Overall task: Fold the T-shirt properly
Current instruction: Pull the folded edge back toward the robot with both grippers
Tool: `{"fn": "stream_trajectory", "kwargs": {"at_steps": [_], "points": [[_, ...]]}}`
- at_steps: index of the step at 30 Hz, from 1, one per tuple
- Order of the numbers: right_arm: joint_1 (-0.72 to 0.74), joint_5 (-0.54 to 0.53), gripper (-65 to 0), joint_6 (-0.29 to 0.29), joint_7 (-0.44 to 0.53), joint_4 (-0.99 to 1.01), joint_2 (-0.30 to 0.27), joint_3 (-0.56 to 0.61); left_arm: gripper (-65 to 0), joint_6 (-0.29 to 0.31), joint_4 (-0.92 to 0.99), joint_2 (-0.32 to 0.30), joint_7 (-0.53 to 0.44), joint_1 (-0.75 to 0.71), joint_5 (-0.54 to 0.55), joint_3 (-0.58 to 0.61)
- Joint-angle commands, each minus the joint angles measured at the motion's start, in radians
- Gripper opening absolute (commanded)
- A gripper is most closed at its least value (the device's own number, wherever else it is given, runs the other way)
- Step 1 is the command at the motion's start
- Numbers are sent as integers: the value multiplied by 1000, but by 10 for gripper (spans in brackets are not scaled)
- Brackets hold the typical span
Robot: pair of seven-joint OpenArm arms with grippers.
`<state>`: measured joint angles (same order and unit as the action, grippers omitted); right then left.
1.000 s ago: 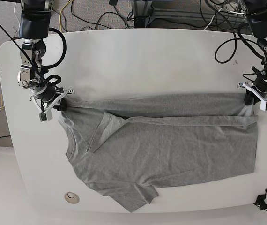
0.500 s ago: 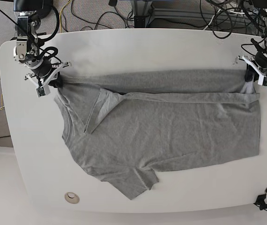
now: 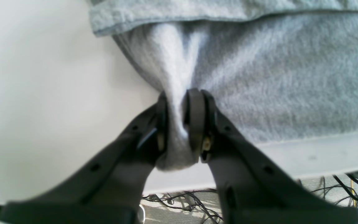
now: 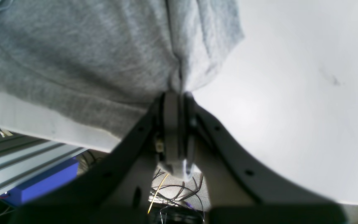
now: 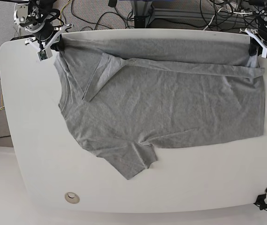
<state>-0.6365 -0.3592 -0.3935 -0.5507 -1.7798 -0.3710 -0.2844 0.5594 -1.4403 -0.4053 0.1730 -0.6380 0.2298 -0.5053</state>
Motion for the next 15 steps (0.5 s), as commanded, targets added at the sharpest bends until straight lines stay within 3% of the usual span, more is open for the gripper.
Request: {"fn": "stream_trajectory", "kwargs": {"at_steps": [1,15], "points": [[-26,35,-650,3,-61,4,-9,-2,-587,4,14,22,122,-41,-76,6],[-61,35,-650,3,-61,10,-10,-29,-587,6,14,36,122,-95,-79,7]]}}
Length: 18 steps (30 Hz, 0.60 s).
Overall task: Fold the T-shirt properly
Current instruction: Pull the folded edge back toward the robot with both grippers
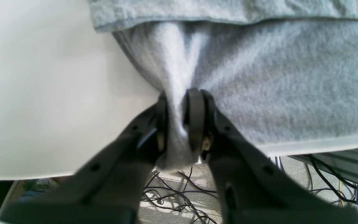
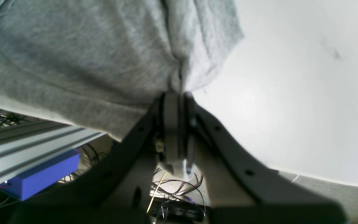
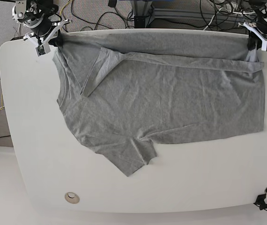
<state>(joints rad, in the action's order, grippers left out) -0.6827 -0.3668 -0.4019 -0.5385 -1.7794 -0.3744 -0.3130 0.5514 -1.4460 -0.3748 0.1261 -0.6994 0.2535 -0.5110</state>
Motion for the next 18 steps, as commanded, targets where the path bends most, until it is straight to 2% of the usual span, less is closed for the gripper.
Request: {"fn": "stream_trajectory", "kwargs": {"at_steps": [1,8,9,10,14,15,18], "points": [[-13,42,-650,11,-73,10,-7,-1,-587,14,20,6,169,-33,-102,15],[11,41,-650,13,-75,11,-1,-1,-583,14,20,4,171,-10,-102,18],[13,39,-625,14,-75,11,-1,-2,-566,14,20,3,171,-9,-102,18],[13,38,-570,16,-75,6,-1,-4,-517,14,20,-8,171,-9,-102,18],[14,41,-383,14,-75,-17,-1,-4,-192,14,20,-22,171,-7,-102,18],[14,39,-352,14,-75,-24,-4,-4,-137,14,18,-22,171,-7,-102,18],[14,41,-290,14,-75,-46,-5,-4,-84,14,-14,-46,171,-7,-102,15]]}}
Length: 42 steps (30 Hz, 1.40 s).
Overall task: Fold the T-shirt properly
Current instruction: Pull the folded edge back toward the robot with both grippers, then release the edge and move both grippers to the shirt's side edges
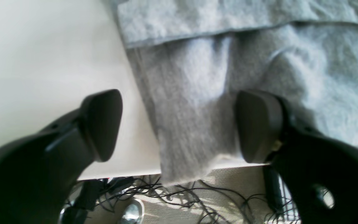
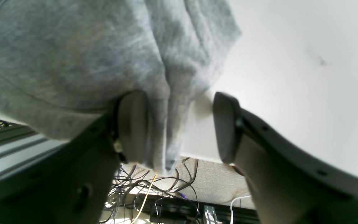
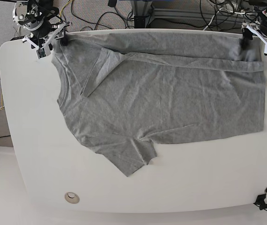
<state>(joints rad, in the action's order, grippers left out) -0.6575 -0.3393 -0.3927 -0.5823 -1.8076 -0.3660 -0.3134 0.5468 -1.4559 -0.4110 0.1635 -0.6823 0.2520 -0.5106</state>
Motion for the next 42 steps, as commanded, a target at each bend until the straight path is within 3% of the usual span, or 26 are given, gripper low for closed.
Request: {"fn": "stream_trajectory", "kwargs": {"at_steps": [1,7,13,16,21,27,32,36,42], "points": [[-11,13,-284,5,-31,-28,-14,-3,-84,19,-15,-12,133,-24,-99,14],[14,10,-279,4,-32,-111,-12,-89,-84,19,-108,-15,133,8,-99,-69],[123,10,-280,1,-141,-119,-17,-108,-84,19,-150,-30,133,112,-101,-148],[193,10,-280,1,-160,-117,-9,-105,-84,19,-151,-30,135,220,-101,-156],[327,13,-280,1,-210,-106,-8,-56,-84,19,-127,-29,235,404,-102,-150],[548,15,-282,2,-233,6,-1,61,-84,19,59,-39,256,637,-104,-73],[735,15,-282,4,-224,191,8,144,-84,17,320,-76,250,844,-102,28],[847,15,-282,4,-187,334,12,191,-84,14,501,-82,172,964,-104,80],[956,15,-283,4,-100,524,12,239,-86,9,780,-102,37,1123,-210,134]]}}
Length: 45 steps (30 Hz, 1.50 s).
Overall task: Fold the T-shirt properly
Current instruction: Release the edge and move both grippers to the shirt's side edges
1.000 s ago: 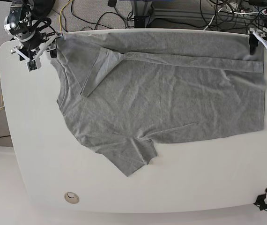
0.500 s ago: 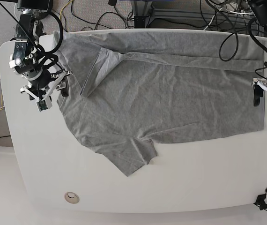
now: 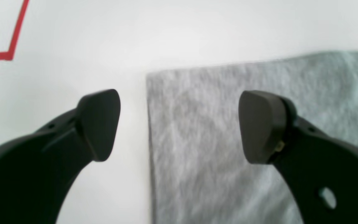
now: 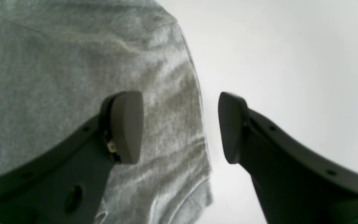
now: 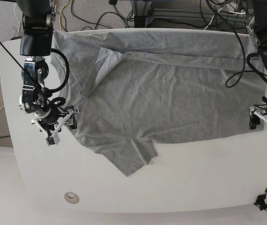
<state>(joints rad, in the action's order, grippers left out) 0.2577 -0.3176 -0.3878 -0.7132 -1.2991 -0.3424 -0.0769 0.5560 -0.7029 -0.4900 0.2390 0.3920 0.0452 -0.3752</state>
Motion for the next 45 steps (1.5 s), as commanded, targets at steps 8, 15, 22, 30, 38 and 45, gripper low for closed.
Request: {"fn": "stream_trajectory", "kwargs": {"at_steps": [8,15,22,30,38,45], "points": [[70,-7,-283,-1,74,88,-17,2,-86,0,268,-42,-135,178,-89,0],[64,-7,-283,-3,74,88,-36,2,-86,-44,280,-42,-135,178,-112,0],[64,-10,-283,-3,74,86,-47,-1,-86,-43,282,-34,-132,157,-104,0],[61,-12,-283,-3,74,85,-48,-4,-86,-40,282,15,-129,155,-106,0],[21,-12,-283,-3,76,33,-48,-4,-174,-3,272,44,-129,155,-104,-3],[19,-7,-314,-3,76,13,-48,-4,-492,-4,272,44,-129,155,-103,-6]]}}
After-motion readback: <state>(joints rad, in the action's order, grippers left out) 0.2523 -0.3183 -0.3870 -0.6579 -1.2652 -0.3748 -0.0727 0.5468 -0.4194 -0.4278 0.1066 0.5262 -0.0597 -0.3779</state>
